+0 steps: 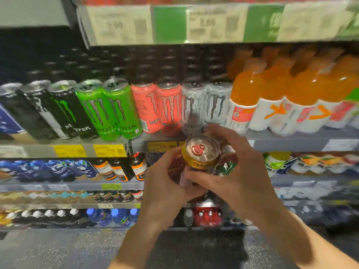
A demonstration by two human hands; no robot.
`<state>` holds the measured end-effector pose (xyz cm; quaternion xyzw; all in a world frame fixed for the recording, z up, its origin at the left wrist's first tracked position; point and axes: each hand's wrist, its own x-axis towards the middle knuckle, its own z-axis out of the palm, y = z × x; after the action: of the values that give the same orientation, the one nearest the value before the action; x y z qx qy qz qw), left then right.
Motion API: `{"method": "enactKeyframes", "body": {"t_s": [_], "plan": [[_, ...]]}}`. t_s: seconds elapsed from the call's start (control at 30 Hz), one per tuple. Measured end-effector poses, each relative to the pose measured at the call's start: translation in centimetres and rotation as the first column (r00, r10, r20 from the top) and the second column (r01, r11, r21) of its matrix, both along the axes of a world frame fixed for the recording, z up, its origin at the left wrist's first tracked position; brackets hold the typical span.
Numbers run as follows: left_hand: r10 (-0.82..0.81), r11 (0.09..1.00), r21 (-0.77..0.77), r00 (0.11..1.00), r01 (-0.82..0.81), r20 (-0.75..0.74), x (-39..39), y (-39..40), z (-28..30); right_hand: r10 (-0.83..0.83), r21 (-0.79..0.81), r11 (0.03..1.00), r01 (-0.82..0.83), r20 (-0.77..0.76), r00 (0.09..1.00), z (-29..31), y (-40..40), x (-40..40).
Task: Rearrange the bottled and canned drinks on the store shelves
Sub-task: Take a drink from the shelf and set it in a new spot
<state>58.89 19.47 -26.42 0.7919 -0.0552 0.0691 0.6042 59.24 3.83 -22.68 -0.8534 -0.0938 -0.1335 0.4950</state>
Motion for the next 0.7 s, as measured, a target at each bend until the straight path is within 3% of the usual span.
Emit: {"method": "enactKeyframes", "body": {"t_s": [0.17, 0.37, 0.7], "plan": [[-0.065, 0.998, -0.010, 0.994, 0.066, 0.089, 0.0, -0.9, 6.9, 0.093, 0.193, 0.977, -0.096, 0.027, 0.995, 5.8, -1.1, -0.3], [-0.066, 0.998, 0.006, 0.965, 0.067, 0.255, 0.8, -2.2, 13.8, 0.133, 0.254, 0.954, -0.161, 0.122, 0.984, 11.0, -2.9, 0.2], [-0.070, 0.995, -0.046, 0.950, 0.088, 0.303, 3.4, -7.8, 22.8, 0.086, 0.251, 0.956, -0.154, 0.261, 0.961, 20.4, -8.5, 3.2]]}}
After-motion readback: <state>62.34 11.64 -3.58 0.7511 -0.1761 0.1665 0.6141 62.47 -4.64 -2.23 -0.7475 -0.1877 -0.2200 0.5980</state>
